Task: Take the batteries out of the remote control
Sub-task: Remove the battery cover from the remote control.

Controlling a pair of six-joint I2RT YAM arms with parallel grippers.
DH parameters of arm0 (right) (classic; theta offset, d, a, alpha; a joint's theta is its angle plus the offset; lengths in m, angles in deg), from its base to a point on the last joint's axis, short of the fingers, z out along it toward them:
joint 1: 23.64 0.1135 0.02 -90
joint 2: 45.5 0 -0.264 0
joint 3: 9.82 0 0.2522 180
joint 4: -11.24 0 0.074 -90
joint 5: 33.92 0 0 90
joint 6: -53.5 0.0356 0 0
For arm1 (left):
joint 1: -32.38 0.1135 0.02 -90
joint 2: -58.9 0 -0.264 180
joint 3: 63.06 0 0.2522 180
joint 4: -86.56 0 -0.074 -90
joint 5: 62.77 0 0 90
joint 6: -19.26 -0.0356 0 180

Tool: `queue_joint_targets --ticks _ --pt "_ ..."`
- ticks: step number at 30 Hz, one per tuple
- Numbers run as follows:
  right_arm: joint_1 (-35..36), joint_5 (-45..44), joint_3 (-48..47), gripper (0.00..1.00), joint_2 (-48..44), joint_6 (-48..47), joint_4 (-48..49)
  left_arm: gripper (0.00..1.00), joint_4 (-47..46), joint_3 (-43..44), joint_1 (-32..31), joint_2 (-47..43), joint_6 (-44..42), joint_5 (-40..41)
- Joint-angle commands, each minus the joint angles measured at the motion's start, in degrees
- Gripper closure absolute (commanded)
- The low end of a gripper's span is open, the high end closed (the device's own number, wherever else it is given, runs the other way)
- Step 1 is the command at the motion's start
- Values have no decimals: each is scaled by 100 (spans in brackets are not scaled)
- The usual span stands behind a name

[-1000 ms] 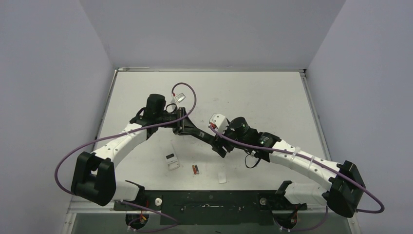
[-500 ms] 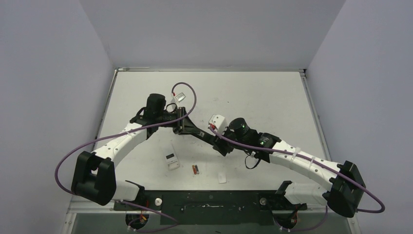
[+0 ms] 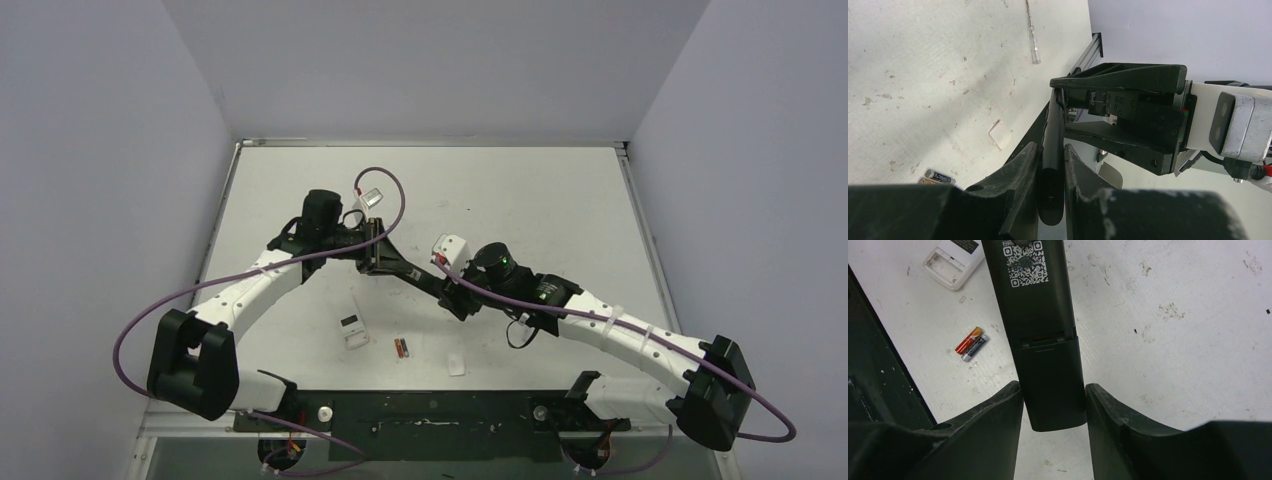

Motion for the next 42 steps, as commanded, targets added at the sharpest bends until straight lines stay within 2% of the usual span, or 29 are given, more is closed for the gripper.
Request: queue_joint_targets --ticks 1,14,21,31,37,42 --pt "-8 -37 23 59 -256 141 142 100 121 276 -6 8 -275 138" --pt "-95 -107 -20 62 -236 365 55 100 302 296 -6 -2 -383 338" --pt "-130 823 -8 62 -263 370 160 100 370 269 -6 33 -488 429" --pt "-487 995 -47 63 -170 510 47 100 580 304 -13 29 -657 579" --pt "-522 939 10 63 -172 568 18 100 621 325 -15 47 -669 675" --pt "-526 491 69 63 -268 754 -3 100 699 300 -15 43 -655 913"
